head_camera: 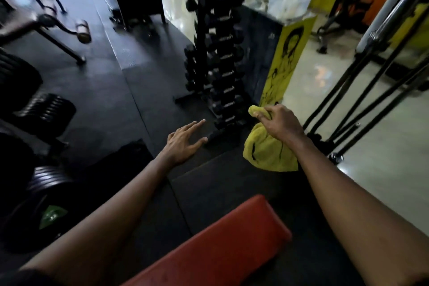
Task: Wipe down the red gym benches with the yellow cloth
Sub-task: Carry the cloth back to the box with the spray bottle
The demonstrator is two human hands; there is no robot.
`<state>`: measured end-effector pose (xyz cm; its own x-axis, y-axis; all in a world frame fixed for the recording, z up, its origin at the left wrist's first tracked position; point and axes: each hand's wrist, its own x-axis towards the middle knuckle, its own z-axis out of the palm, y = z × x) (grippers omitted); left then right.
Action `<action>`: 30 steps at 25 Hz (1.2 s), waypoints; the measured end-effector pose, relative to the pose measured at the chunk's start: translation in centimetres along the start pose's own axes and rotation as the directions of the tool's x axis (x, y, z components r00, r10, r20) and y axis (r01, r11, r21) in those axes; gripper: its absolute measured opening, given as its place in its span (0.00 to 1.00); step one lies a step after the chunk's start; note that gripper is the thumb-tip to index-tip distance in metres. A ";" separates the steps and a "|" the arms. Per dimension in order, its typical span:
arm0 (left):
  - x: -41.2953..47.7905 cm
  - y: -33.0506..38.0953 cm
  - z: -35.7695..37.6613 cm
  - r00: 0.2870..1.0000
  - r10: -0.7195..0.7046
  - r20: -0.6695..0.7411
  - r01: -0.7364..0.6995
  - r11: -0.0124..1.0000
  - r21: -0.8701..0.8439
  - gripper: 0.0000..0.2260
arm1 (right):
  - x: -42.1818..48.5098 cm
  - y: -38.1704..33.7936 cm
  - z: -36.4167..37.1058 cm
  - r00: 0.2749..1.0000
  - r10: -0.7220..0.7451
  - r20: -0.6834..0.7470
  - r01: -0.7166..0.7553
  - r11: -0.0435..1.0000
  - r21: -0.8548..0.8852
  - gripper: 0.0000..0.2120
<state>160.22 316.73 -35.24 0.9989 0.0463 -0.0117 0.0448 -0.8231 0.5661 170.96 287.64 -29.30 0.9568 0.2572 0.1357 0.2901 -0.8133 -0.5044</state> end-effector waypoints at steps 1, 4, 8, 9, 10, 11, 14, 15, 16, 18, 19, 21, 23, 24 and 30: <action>0.1 1.0 -2.2 1.000 0.014 -0.024 -0.014 1.000 0.016 0.27 | 0.6 -1.8 -2.3 0.999 -0.022 -0.037 0.022 1.000 0.001 0.25; 0.6 4.2 -8.4 0.992 0.075 -0.104 -0.070 0.996 0.050 0.31 | 2.0 -5.7 -8.8 0.989 -0.088 -0.121 0.085 0.996 -0.033 0.26; 1.1 7.2 -14.5 0.974 0.156 -0.166 -0.143 0.986 0.088 0.36 | 2.3 -8.4 -15.6 0.967 -0.124 -0.225 0.114 0.992 -0.058 0.26; 1.2 7.9 -15.8 0.968 0.176 -0.179 -0.161 0.982 0.096 0.37 | 2.1 -8.8 -17.1 0.961 -0.128 -0.246 0.111 0.991 -0.079 0.27; 1.3 8.7 -16.8 0.962 0.198 -0.188 -0.182 0.978 0.103 0.37 | 1.9 -9.1 -18.5 0.954 -0.124 -0.272 0.102 0.990 -0.093 0.29; 1.6 9.5 -17.6 0.955 0.221 -0.196 -0.204 0.973 0.105 0.37 | 1.6 -9.3 -20.0 0.946 -0.121 -0.300 0.095 0.991 -0.099 0.29; 2.9 12.2 -19.0 0.938 0.281 -0.205 -0.266 0.959 0.097 0.34 | 0.6 -9.6 -23.8 0.925 -0.127 -0.358 0.081 0.987 -0.141 0.28; 3.4 13.2 -19.2 0.930 0.305 -0.205 -0.291 0.952 0.094 0.34 | 0.4 -9.3 -24.7 0.918 -0.125 -0.376 0.069 0.985 -0.158 0.27; 3.9 14.3 -19.2 0.919 0.338 -0.204 -0.325 0.941 0.093 0.33 | 0.1 -9.0 -25.7 0.909 -0.124 -0.397 0.063 0.984 -0.164 0.27; 5.1 16.7 -18.8 0.899 0.397 -0.184 -0.387 0.918 0.090 0.31 | -0.8 -7.6 -27.5 0.887 -0.120 -0.445 0.047 0.984 -0.172 0.27; 5.8 18.0 -18.3 0.893 0.415 -0.172 -0.407 0.910 0.085 0.31 | -1.4 -6.5 -28.5 0.879 -0.105 -0.466 0.024 0.984 -0.177 0.27; 7.0 20.6 -17.0 0.882 0.445 -0.157 -0.438 0.896 0.076 0.32 | -2.6 -4.2 -30.3 0.872 -0.068 -0.485 -0.025 0.983 -0.181 0.28; 8.0 23.9 -15.1 0.860 0.489 -0.143 -0.483 0.872 0.077 0.34 | -4.4 -1.5 -32.5 0.858 -0.020 -0.514 -0.084 0.980 -0.178 0.28; 8.5 25.5 -14.2 0.853 0.505 -0.132 -0.501 0.863 0.068 0.34 | -5.2 -0.2 -33.4 0.843 -0.002 -0.539 -0.107 0.979 -0.172 0.27; 10.9 40.1 -5.8 0.750 0.661 -0.038 -0.658 0.750 0.063 0.33 | -11.3 11.5 -41.0 0.735 0.136 -0.664 -0.282 0.952 -0.117 0.27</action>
<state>172.83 287.49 -7.90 0.7778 -0.4878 0.3964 -0.6227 -0.6837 0.3805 164.32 254.00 -1.67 0.7561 -0.2681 0.5970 0.0086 -0.9081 -0.4187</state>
